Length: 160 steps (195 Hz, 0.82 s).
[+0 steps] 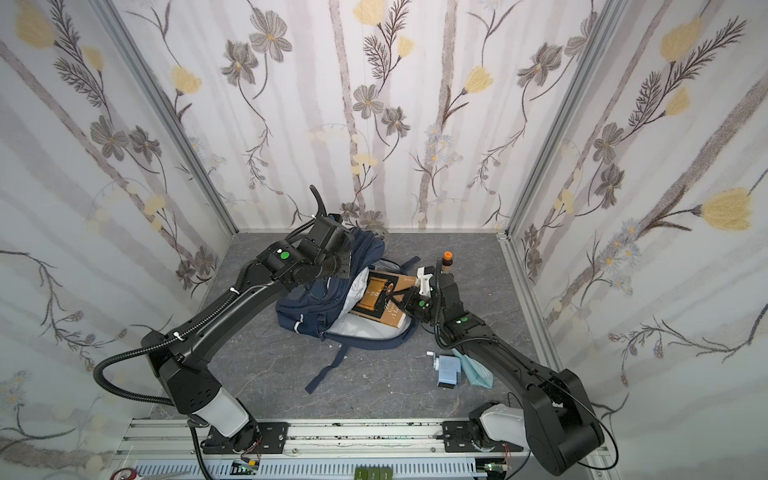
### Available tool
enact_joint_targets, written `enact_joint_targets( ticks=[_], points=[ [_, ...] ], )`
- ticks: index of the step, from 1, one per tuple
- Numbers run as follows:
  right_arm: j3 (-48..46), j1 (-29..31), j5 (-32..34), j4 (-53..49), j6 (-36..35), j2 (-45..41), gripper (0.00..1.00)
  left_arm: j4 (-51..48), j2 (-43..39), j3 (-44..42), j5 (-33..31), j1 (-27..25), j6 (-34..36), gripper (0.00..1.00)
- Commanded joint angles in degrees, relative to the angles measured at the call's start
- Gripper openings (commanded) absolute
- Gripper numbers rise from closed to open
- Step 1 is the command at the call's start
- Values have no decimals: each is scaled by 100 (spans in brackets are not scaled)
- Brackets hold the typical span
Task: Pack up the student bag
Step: 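Lift the backpack top with the left gripper while the right inserts the paperback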
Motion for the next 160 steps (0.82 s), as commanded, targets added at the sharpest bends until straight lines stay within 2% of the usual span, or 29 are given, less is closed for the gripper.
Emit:
enact_joint_targets(
  ticks=[1, 35, 70, 160],
  points=[
    [157, 258, -70, 1596, 676, 549, 0, 603, -92, 105, -9, -2, -211, 0],
    [705, 544, -288, 2560, 1074, 1848, 0, 566, -111, 128, 18, 8, -228, 0],
    [1011, 711, -229, 3279, 1550, 2805, 0, 572, -168, 130, 156, 27, -376, 0],
    [2042, 978, -103, 3023, 1883, 4282, 2, 524, -175, 209, 273, 58, -562, 0]
  ],
)
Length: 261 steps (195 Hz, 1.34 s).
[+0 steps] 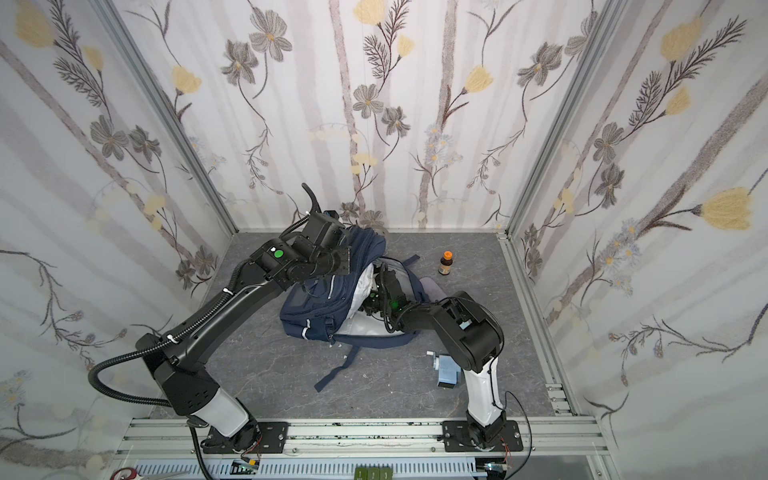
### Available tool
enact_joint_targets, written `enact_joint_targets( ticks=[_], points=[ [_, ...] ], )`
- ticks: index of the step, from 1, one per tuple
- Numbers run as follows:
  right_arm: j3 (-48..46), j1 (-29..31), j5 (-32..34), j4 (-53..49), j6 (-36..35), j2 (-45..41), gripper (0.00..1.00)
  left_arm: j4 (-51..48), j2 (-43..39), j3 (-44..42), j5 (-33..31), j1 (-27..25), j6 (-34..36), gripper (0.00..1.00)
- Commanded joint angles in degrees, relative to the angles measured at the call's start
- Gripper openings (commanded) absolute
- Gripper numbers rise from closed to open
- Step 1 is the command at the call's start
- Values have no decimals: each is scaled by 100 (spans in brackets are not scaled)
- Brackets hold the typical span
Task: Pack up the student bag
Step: 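Lift the backpack top with the left gripper while the right inserts the paperback, then release the paperback and withdraw the right gripper while the left lowers the backpack top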
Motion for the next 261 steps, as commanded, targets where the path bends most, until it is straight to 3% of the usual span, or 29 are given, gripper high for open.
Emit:
enact_joint_targets(
  ticks=[1, 20, 45, 77, 181, 233, 261],
  points=[
    [184, 35, 64, 257, 218, 188, 2, 550, -90, 68, -107, 21, -132, 0],
    [281, 52, 76, -191, 48, 210, 12, 559, -122, 6, -184, 31, -183, 0],
    [267, 56, 207, -815, -387, -53, 47, 585, -181, -99, -273, 71, -259, 0],
    [136, 4, 295, -1308, -825, -474, 66, 672, -273, -222, -383, 137, -340, 0],
    [-644, -270, 833, -2924, -2445, -2169, 72, 960, -399, -559, -519, 379, -515, 0],
    [-854, -326, 1457, -3681, -3504, -3136, 69, 1084, -443, -656, -837, 448, -674, 0],
    [-1089, -327, 1786, -3834, -3923, -3709, 66, 1127, -414, -612, -669, 486, -448, 0]
  ],
)
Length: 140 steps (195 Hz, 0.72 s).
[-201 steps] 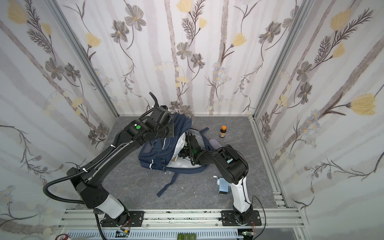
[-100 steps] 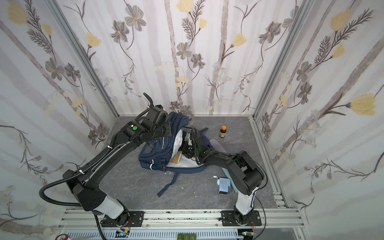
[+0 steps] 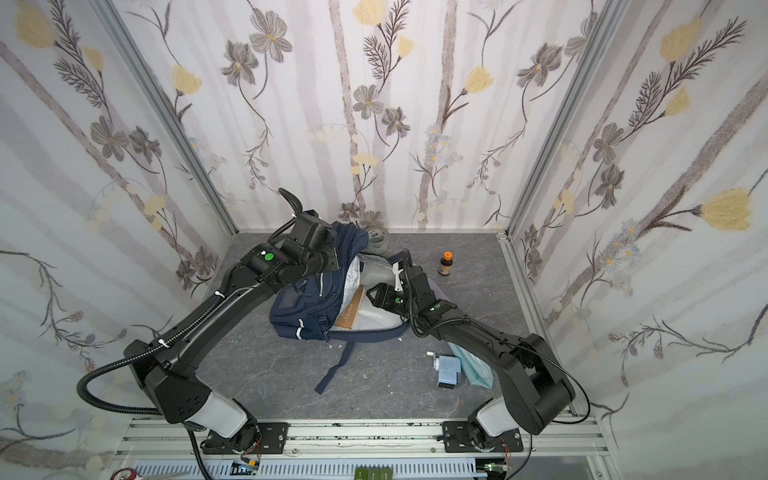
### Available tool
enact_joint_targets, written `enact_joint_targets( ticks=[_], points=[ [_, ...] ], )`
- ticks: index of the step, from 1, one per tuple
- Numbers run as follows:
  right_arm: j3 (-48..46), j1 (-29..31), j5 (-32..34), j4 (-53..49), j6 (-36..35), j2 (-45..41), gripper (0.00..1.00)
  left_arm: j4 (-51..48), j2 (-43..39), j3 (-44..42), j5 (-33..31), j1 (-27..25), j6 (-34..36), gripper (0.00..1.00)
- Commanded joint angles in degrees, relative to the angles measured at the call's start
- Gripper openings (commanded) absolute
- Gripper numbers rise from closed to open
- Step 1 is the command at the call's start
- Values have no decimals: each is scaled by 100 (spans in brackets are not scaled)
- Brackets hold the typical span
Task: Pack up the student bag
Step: 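Release the paperback and withdraw the right gripper while the left lowers the backpack top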
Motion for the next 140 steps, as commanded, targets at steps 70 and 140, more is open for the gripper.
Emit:
enact_joint_targets(
  ticks=[70, 140],
  points=[
    [-296, -461, -55, -525, -1499, -756, 65, 455, -490, -461, 975, 130, 2249, 0],
    [-16, -995, -614, -630, -1698, -476, 65, 302, -1562, -1782, 2104, 1127, 4087, 0]
  ],
)
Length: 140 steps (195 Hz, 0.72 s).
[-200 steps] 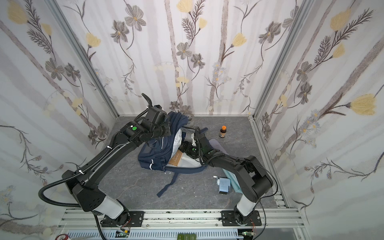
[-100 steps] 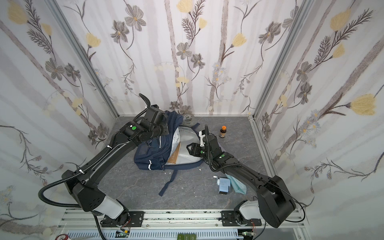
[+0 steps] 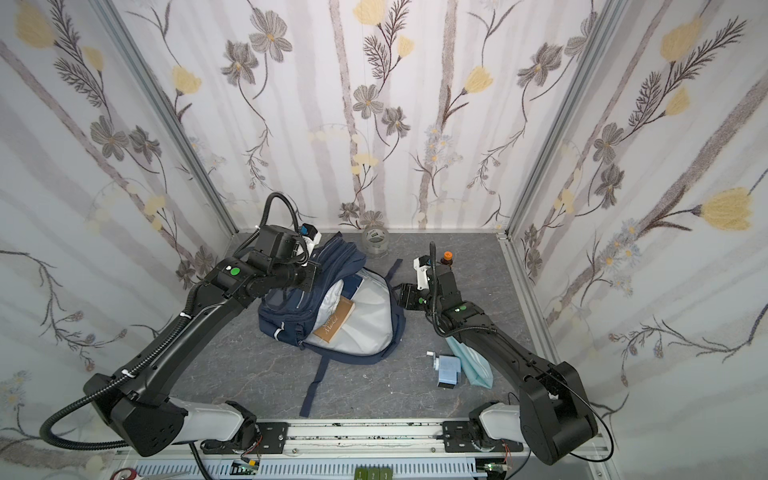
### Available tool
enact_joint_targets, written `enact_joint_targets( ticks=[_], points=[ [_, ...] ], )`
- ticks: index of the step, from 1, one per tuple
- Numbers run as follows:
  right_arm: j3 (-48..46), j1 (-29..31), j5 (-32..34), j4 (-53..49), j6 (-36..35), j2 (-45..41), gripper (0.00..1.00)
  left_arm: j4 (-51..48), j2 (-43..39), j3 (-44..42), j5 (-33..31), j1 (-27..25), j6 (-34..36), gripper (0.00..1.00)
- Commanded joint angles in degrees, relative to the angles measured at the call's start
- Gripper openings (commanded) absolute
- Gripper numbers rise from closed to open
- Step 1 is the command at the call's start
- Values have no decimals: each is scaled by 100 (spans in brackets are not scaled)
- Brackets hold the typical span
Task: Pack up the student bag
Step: 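Release the paperback and withdraw the right gripper while the left lowers the backpack top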
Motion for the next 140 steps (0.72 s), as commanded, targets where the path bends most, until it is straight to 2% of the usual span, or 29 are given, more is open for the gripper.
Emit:
enact_joint_targets(
  ticks=[1, 29, 35, 43, 56, 62, 70, 82, 103, 140],
  points=[
    [145, -5, -287, 3, -138, 169, 65, 269, -218, -332, 90, 186, 775, 0],
    [202, 10, -565, 143, 43, 480, 65, 86, -214, -640, -246, 235, 912, 0],
    [218, 8, -635, 179, 60, 537, 65, 25, -206, -694, -254, 237, 924, 13],
    [231, 12, -745, 233, 76, 616, 64, -70, -204, -725, -256, 237, 938, 37],
    [267, 13, -958, 336, -16, 676, 62, -167, -269, -746, -283, 237, 867, 68],
    [275, 20, -1031, 379, -102, 676, 61, -156, -331, -776, -304, 230, 815, 80],
    [279, 12, -1106, 434, -217, 676, 60, -86, -385, -833, -330, 240, 722, 89],
    [288, -16, -1191, 492, -345, 905, 58, 42, -617, -890, -297, 236, 631, 93],
    [377, -16, -1368, 472, -371, 1220, 58, 175, -613, -904, -142, 234, 335, 94],
    [269, 35, -1774, 854, 129, 1846, 59, 271, 224, -792, 61, 124, -729, 87]
  ],
)
